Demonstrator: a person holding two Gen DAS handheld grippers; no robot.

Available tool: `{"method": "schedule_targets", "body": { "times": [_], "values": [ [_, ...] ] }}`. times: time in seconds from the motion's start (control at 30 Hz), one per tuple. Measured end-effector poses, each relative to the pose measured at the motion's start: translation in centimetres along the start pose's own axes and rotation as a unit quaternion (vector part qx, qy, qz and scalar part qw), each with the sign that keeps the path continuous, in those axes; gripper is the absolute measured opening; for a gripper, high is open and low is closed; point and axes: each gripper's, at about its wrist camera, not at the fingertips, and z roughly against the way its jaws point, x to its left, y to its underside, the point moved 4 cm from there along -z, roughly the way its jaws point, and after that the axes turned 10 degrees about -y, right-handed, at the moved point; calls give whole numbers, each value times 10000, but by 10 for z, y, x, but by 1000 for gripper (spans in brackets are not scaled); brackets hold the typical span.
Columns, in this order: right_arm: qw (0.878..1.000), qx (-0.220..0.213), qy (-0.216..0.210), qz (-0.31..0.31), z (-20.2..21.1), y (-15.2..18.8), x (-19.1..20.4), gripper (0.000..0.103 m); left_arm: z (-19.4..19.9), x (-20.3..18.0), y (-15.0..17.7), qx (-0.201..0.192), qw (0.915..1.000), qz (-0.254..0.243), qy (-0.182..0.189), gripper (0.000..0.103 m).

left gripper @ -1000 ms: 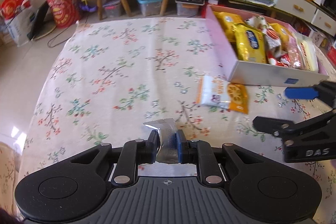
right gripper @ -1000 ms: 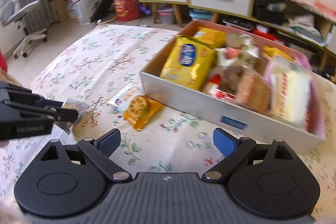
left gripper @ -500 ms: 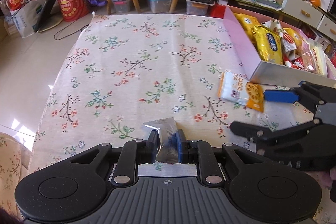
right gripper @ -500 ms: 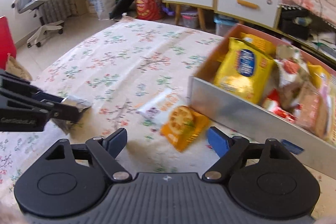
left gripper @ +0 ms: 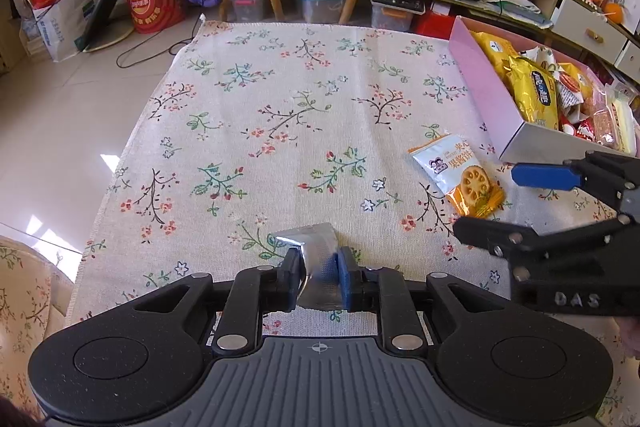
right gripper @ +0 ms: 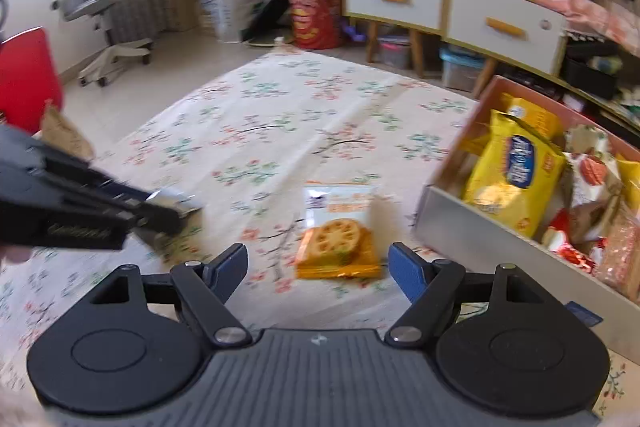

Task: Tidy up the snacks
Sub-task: 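Grasp the orange jam biscuit packet with the right tool while the left tool holds the foil packet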

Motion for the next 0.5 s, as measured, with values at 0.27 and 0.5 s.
{"method": "schedule_targets", "body": {
  "times": [0.27, 0.5],
  "values": [
    [9997, 11, 193, -114, -25, -5, 2, 71, -3, 1, 2, 45, 10000, -25, -18, 22],
    [9991, -82, 376, 152, -22, -4, 11, 39, -3, -2, 3, 21, 9999, -146, -22, 23]
  ]
}}
